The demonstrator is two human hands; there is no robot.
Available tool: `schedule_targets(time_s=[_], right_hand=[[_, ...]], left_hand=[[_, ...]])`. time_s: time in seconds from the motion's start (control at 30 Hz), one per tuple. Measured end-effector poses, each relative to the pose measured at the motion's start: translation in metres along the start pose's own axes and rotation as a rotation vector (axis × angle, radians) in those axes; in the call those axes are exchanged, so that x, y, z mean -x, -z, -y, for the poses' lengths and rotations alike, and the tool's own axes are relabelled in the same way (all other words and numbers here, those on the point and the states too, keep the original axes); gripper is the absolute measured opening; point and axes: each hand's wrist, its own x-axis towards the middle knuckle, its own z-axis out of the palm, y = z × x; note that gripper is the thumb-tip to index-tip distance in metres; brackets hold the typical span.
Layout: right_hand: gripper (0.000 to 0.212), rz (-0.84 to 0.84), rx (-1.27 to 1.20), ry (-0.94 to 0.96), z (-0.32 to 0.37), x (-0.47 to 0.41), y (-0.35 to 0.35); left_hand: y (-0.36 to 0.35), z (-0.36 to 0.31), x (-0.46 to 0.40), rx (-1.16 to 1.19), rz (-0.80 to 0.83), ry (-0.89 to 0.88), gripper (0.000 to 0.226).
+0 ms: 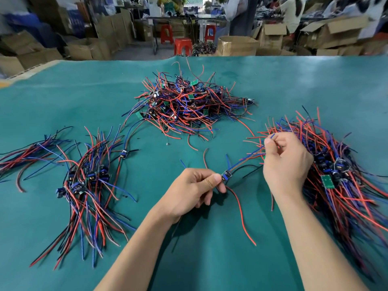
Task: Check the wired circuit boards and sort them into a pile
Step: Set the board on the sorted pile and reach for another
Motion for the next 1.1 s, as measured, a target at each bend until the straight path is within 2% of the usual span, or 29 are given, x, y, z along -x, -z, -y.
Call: schedule_targets(time_s=[0.1,0.17,0.23,0.37,0.43,0.57,0.63,0.73,0.9,0.97,1.1], right_hand=[[0.003,-0.014,-0.085,-0.053,-0.002,-0.003,0.003],[0.011,-0.022,-0.304,-0.21,-0.004,-0.006,0.002],[0.007,-0.05,-0.505,-0.343,-0.005,-0.007,0.003],[0.017,-0.057,-0.474,-0.37,-0.002,0.0,0.001],[0.021,0.06,-0.471,-0.369,0.009,0.013,-0.002],[0.038,0.621,-0.457,-0.221,0.034,0.044,-0.012],[0.03,0.734,-0.494,-0.145,0.042,0.051,-0.011],[0.008,0.734,-0.46,-0.061,0.042,0.046,-0.007],[0.005,0.738,-0.446,0.019,0.041,0.044,-0.004],[0.003,0.633,-0.495,-0.021,0.041,0.043,-0.008],[0.012,0.341,-0.681,-0.296,0.031,0.028,-0.009]], left_hand=[[0.0,0.001,0.0,-0.029,0.01,0.002,0.034],[0.001,0.001,0.0,-0.036,0.016,0.006,0.034],[0.0,0.0,0.0,0.0,0.025,0.007,0.032],[0.001,-0.001,0.0,0.199,-0.048,0.012,0.028],[0.0,-0.001,-0.001,0.272,-0.097,0.012,0.026],[-0.002,-0.001,-0.001,0.287,-0.11,0.007,0.023],[-0.002,-0.001,0.0,0.26,-0.106,0.002,0.023],[-0.002,-0.003,0.0,0.244,-0.109,0.025,0.025],[-0.001,-0.007,0.001,0.228,-0.043,0.056,0.028],[0.001,-0.007,0.001,0.228,-0.03,0.054,0.029],[-0.003,-0.007,0.002,0.159,0.005,0.046,0.028]])
